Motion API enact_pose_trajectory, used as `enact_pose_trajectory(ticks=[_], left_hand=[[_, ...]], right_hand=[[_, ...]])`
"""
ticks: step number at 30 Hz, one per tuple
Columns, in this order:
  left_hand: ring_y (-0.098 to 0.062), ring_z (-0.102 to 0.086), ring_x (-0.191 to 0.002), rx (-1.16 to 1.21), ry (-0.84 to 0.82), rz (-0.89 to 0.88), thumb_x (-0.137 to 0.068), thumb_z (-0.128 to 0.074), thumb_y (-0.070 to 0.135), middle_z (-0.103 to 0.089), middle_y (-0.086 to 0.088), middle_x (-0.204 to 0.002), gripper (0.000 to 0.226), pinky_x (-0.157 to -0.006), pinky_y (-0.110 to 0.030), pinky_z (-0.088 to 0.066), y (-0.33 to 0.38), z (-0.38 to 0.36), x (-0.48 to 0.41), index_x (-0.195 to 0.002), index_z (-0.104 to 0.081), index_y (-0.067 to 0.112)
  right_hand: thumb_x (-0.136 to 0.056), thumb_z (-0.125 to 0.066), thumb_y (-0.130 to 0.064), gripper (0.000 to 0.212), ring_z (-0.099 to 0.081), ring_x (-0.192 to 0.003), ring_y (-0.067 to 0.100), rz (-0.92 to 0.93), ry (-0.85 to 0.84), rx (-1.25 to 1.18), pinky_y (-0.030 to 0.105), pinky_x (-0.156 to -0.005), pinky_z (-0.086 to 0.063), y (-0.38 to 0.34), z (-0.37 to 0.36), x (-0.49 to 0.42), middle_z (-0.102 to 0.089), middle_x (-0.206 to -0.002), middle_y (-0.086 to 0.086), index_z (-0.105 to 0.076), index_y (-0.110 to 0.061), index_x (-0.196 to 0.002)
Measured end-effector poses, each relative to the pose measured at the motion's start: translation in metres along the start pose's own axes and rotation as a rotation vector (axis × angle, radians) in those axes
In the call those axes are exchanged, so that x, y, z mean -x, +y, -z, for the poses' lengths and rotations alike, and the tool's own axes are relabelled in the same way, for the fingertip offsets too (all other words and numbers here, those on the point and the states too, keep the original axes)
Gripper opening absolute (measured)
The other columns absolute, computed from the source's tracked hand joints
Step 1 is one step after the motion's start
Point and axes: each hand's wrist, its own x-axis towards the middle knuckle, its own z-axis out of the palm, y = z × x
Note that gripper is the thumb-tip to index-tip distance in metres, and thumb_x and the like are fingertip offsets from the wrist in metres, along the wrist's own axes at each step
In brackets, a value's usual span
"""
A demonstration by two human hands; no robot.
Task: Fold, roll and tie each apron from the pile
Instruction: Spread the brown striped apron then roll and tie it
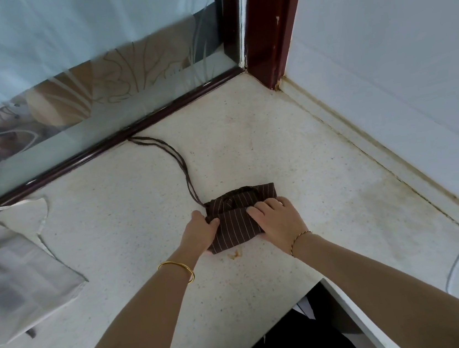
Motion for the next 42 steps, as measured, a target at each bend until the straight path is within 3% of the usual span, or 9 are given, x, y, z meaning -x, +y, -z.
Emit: enact_pose_trajectory(ticks=[6,11,15,20,23,32,34,38,42], left_hand=[[-0.024,-0.059,-0.076,0.244,-0.082,0.141,-0.095,-0.049,0.033,-0.058,-0.011,-0.089,0.031,-0.061,-0.034,-0.054,-0.001,0.015,0.000,-0.110,-0.049,0.006],[-0.024,-0.062,-0.096,0.490,-0.149,0.203,-0.094,-0.045,0.051,-0.060,-0.006,-0.101,0.043,-0.071,-0.035,-0.058,0.005,0.023,0.004,-0.112,-0.051,0.012],[-0.023,-0.066,-0.098,0.562,-0.262,0.152,-0.063,-0.071,0.065,-0.062,-0.009,-0.115,0.081,-0.073,-0.035,-0.060,0.002,0.027,-0.001,-0.118,-0.052,0.009],[-0.022,-0.067,-0.091,0.516,-0.138,0.126,-0.078,-0.074,0.042,-0.062,-0.011,-0.110,0.054,-0.071,-0.033,-0.060,0.005,0.018,-0.006,-0.111,-0.050,0.006],[-0.021,-0.066,-0.080,0.415,-0.008,0.111,-0.080,-0.072,0.040,-0.061,-0.009,-0.096,0.044,-0.062,-0.031,-0.059,0.012,0.012,-0.006,-0.098,-0.049,0.008],[-0.020,-0.063,-0.061,0.302,0.019,0.090,-0.073,-0.080,0.036,-0.058,-0.009,-0.071,0.043,-0.053,-0.033,-0.055,0.019,0.011,-0.013,-0.081,-0.050,0.005],[-0.017,-0.062,-0.065,0.360,-0.049,0.094,-0.073,-0.080,0.031,-0.061,-0.011,-0.081,0.045,-0.047,-0.022,-0.049,0.015,0.015,-0.013,-0.094,-0.052,0.001],[-0.025,-0.063,-0.095,0.678,-0.216,0.144,-0.087,-0.060,0.006,-0.061,-0.016,-0.111,0.025,-0.082,-0.038,-0.057,0.009,0.036,-0.009,-0.111,-0.053,0.003],[-0.018,-0.057,-0.100,0.378,0.062,-0.238,-0.087,-0.048,-0.010,-0.049,-0.004,-0.124,0.046,-0.083,-0.026,-0.050,0.010,0.050,-0.008,-0.127,-0.054,0.013]], right_hand=[[-0.094,-0.049,-0.042,0.046,-0.055,-0.098,0.022,0.005,-0.330,-0.234,0.033,-0.087,-0.040,0.005,0.040,-0.021,-0.060,-0.110,0.002,-0.037,-0.021,-0.134],[-0.096,-0.049,-0.038,0.034,-0.055,-0.094,0.023,-0.144,-0.611,-0.577,0.032,-0.079,-0.044,0.014,0.044,-0.036,-0.058,-0.105,0.008,-0.049,-0.013,-0.120],[-0.092,-0.056,-0.033,0.033,-0.052,-0.102,0.026,-0.258,-0.597,-0.630,0.035,-0.086,-0.046,0.020,0.040,-0.051,-0.050,-0.111,0.009,-0.060,-0.004,-0.109],[-0.089,-0.059,-0.023,0.022,-0.055,-0.104,0.028,-0.314,-0.671,-0.601,0.033,-0.082,-0.046,0.017,0.039,-0.069,-0.052,-0.104,0.008,-0.052,-0.008,-0.103],[-0.081,-0.067,-0.019,0.050,-0.055,-0.104,0.024,-0.313,-0.761,-0.556,0.035,-0.086,-0.050,0.007,0.043,-0.077,-0.054,-0.113,0.008,-0.042,-0.010,-0.123],[-0.073,-0.079,-0.029,0.054,-0.060,-0.100,0.024,-0.438,-0.824,-0.412,0.037,-0.089,-0.053,-0.009,0.031,-0.089,-0.057,-0.100,0.006,-0.057,-0.003,-0.115],[-0.073,-0.079,-0.027,0.056,-0.059,-0.100,0.024,-0.473,-0.831,-0.483,0.036,-0.089,-0.052,-0.006,0.028,-0.086,-0.058,-0.101,0.008,-0.057,0.000,-0.117],[-0.070,-0.082,-0.018,0.059,-0.058,-0.108,0.024,-0.543,-0.770,-0.748,0.037,-0.093,-0.051,0.007,0.028,-0.070,-0.062,-0.117,0.009,-0.059,-0.004,-0.122],[-0.067,-0.083,-0.010,0.052,-0.061,-0.104,0.023,-0.487,-0.718,-1.021,0.039,-0.096,-0.049,0.027,0.042,-0.051,-0.067,-0.113,0.005,-0.064,-0.017,-0.114]])
